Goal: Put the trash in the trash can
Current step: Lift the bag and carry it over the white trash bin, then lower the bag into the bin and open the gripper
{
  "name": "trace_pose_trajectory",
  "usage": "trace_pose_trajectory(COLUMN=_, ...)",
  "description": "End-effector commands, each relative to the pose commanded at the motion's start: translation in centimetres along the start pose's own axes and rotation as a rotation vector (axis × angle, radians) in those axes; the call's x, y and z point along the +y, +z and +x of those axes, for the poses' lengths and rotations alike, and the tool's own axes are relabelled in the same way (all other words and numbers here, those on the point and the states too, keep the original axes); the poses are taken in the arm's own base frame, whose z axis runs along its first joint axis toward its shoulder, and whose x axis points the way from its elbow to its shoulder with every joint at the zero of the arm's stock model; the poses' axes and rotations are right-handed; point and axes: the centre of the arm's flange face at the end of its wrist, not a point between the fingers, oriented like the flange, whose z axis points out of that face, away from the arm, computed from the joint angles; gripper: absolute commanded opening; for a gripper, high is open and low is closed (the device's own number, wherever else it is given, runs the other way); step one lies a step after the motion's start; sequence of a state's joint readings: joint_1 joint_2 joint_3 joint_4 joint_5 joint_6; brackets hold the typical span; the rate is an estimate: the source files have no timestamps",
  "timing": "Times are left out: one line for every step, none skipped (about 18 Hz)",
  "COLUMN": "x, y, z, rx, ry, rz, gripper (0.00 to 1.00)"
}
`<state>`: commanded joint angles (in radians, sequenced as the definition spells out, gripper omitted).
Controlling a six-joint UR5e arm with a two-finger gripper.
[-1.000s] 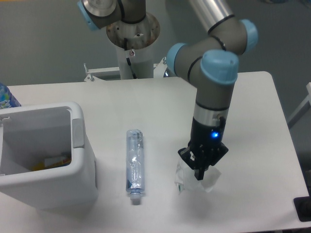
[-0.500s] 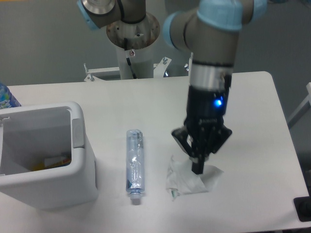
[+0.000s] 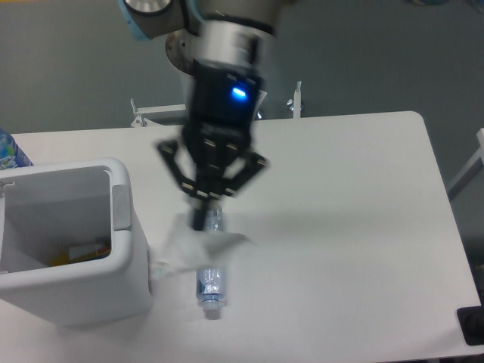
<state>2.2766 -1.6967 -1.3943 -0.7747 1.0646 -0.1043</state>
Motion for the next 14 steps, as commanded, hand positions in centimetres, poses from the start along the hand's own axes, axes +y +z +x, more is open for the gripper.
trace_pose_trajectory(x=0.9, y=0.6, z=1.7, rx=0.024, ry=0.016, rz=-0.020, gripper=0.04)
trace_pose_trajectory(x=1.7, y=1.0, z=3.2, rx=0.043, ry=0.033, rz=-0.032, gripper=0.04)
trace_pose_trajectory(x=2.1, y=1.6, z=3.8, rx=0.052, ry=0.036, rz=-0.045, gripper=0.04)
trace_pose_trajectory(x=2.9, y=2.4, z=4.8, rx=0.066, ry=0.043, rz=-0.066, gripper=0.04)
trace_pose_trajectory(x=4.2, y=3.4, z=5.6, rx=0.080, ry=0.051, rz=-0.093, gripper=0.04)
trace_pose_trajectory(x=5.1, y=4.2, z=5.5, rx=0.082, ry=0.046, rz=-0.115, gripper=0.04)
trace_pose_trajectory(x=6.2, y=4.9, z=5.7, rx=0.087, ry=0.048, rz=-0.138, gripper=0.04)
trace_pose_trajectory(x=6.8, y=5.3, z=5.6, rx=0.087, ry=0.045, rz=-0.152, gripper=0.04)
trace_pose_trajectory(x=7.4, y=5.8, z=5.3, rx=0.086, ry=0.039, rz=-0.166, gripper=0.04)
trace_pose_trajectory(x=8.1, y=6.2, z=5.1, rx=0.085, ry=0.033, rz=-0.180, gripper=0.04)
trace_pose_trajectory(x=8.6, y=6.6, z=4.9, rx=0.083, ry=0.027, rz=-0.193, gripper=0.04)
trace_pose_trajectory(x=9.1, y=6.9, z=4.6, rx=0.082, ry=0.024, rz=-0.202, gripper=0.04)
trace_pose_trajectory(x=9.5, y=7.2, z=4.4, rx=0.080, ry=0.022, rz=-0.211, gripper=0.04)
trace_pose_trajectory(x=9.7, y=7.5, z=4.2, rx=0.080, ry=0.021, rz=-0.218, gripper=0.04)
